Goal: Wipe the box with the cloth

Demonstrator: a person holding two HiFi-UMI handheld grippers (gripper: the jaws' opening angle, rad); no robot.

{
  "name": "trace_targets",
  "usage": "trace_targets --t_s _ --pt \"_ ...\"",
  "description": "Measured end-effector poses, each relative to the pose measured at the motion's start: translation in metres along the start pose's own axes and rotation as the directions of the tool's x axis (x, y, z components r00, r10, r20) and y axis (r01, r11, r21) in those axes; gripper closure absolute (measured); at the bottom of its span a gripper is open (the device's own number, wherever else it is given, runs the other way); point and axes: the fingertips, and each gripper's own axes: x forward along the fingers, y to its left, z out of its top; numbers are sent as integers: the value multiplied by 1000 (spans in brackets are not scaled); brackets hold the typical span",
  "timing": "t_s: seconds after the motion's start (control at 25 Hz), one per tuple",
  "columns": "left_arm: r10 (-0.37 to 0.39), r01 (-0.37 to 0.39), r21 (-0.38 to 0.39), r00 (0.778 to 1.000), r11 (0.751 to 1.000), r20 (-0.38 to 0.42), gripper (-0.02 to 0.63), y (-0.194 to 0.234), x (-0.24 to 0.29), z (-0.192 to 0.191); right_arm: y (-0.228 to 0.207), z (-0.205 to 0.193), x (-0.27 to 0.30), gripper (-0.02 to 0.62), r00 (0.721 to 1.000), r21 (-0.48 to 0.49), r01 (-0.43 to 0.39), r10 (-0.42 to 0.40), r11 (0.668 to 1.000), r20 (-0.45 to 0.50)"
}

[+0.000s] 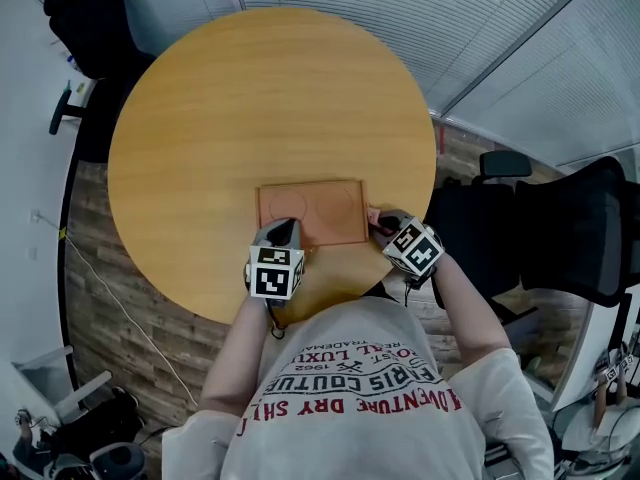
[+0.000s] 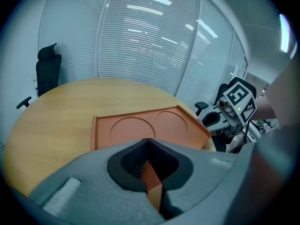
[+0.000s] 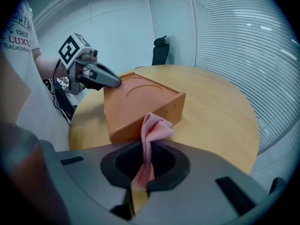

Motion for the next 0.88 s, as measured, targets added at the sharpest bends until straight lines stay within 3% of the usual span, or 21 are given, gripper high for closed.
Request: trace_targets --t_s 0.28,0.56,0.88 --pt "-30 30 22 1000 999 5 597 -3 -1 -1 19 -11 -6 566 1000 18 -2 2 1000 5" --pt "-6 5 54 1000 999 20 597 -4 2 -2 31 -19 -8 566 1000 23 0 0 1000 4" --pt "43 -48 77 997 996 65 597 -6 -1 0 52 -26 -25 566 998 13 -55 54 998 22"
